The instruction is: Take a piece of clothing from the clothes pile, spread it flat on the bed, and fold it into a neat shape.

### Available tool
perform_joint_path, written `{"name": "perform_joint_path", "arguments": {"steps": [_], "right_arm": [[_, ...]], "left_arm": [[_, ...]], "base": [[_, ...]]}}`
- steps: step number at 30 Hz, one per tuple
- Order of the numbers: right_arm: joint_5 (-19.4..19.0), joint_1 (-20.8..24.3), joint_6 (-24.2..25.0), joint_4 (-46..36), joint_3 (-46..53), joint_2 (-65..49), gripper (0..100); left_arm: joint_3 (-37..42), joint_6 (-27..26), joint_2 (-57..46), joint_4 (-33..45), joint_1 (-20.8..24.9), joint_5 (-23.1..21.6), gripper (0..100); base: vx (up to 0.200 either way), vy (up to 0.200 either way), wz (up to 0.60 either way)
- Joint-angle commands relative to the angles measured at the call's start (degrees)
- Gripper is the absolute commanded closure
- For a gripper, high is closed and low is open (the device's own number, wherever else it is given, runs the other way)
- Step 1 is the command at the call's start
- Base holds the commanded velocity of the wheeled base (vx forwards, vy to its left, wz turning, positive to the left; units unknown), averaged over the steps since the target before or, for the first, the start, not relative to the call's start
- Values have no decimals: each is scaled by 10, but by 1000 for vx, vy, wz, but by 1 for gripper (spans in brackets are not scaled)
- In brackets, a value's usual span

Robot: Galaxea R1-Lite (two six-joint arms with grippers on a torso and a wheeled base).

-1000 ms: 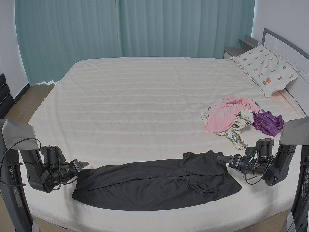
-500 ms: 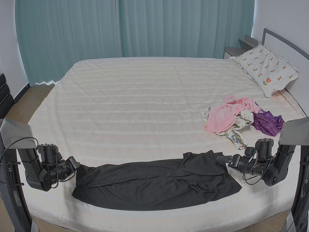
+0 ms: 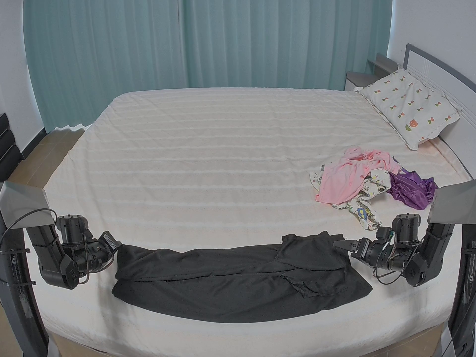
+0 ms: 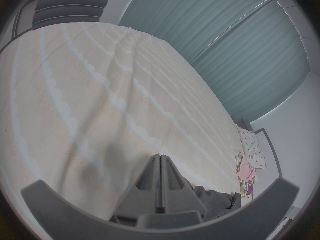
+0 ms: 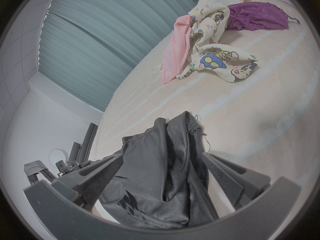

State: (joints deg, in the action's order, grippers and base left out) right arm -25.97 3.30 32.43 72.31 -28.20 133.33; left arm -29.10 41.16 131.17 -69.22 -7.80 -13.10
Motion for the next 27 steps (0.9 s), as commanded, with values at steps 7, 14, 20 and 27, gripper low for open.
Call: {"name": "perform_joint_path", "arguments": {"steps": [7,14,20,27], "right_arm": [[-1,-1,1,1,0,-3,0],[-1,-1,2,2,0,-5,0],[0,-1,2,1,1,-4,0],[0,0,2,2,2,-5,0]], "left_arm": [[-9,2,18,0,-11,4,0],[36,2,-34,-2,-28,-24,0],[103,0,-95,0,-3,-74,0],[135,20,-153,18,75,8,0]], "base": [[0,0,0],[0,0,0],[0,0,0],[0,0,0]]}}
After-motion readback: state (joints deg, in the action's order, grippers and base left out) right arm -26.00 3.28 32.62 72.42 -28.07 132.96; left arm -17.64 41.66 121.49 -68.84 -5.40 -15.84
